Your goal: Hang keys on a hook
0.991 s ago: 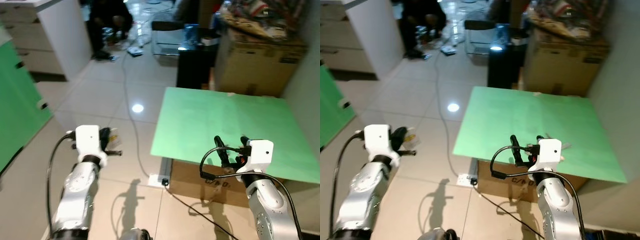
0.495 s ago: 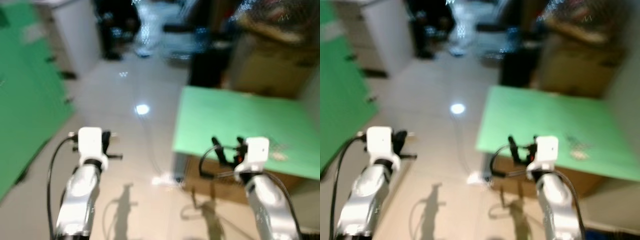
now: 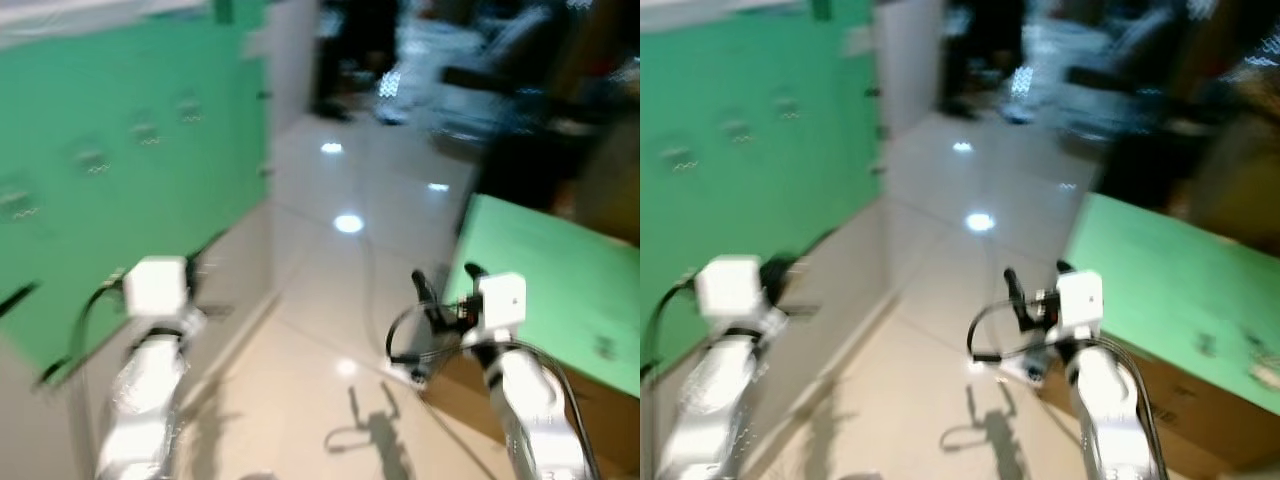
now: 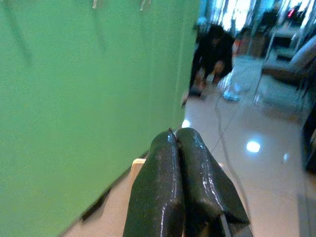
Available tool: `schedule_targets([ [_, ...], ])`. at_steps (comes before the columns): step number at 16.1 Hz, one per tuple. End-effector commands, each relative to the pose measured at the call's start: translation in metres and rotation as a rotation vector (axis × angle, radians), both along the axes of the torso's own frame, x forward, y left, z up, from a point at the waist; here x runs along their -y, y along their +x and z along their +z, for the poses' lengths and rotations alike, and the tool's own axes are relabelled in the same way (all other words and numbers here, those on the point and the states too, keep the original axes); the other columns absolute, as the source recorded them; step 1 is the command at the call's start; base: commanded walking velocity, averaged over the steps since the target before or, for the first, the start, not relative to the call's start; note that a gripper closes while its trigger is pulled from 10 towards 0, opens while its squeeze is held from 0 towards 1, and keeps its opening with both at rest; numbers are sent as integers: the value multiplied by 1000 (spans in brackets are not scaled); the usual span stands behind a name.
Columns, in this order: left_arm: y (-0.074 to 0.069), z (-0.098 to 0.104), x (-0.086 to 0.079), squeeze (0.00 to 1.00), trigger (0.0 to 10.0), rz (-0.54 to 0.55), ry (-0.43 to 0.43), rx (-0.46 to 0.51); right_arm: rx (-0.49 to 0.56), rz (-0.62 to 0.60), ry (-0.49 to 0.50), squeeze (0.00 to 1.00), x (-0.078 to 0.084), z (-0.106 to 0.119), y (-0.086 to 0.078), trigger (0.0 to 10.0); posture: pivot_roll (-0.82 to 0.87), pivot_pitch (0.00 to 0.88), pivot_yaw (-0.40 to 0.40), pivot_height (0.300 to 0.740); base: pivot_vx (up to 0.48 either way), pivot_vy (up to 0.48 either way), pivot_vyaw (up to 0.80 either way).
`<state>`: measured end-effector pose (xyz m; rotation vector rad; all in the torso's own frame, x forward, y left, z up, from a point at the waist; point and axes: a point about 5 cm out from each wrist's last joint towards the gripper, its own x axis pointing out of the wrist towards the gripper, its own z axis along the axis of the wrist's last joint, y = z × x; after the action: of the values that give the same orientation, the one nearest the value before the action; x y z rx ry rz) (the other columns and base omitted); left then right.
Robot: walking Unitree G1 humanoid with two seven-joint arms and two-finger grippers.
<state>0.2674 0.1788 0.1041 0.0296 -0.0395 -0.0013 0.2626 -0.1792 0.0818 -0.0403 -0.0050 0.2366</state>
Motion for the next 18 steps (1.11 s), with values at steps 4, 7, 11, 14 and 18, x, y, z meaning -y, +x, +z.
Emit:
schedule_targets([
  [4,5,-2,9,0,10000,-41,95,-10,-24,-5,12,0,4,-2,3,10000,7,0,-32,740,0,-465,436],
  [7,5,-15,9,0,10000,-15,190,-75,-55,-7,58,0,-2,-12,-5,10000,21,0,-35,740,0,-467,429],
  [11,9,-10,4,0,10000,-8,230,-83,-66,-12,91,0,-9,-21,-1,10000,73,0,1,740,0,-469,433],
  [14,11,-22,-1,0,10000,69,147,-166,-55,42,76,0,-10,-17,9,10000,56,0,-6,740,0,-154,433],
  [18,18,-18,7,0,10000,73,156,-133,-52,69,68,0,-2,-12,14,10000,25,0,-29,740,0,0,434],
])
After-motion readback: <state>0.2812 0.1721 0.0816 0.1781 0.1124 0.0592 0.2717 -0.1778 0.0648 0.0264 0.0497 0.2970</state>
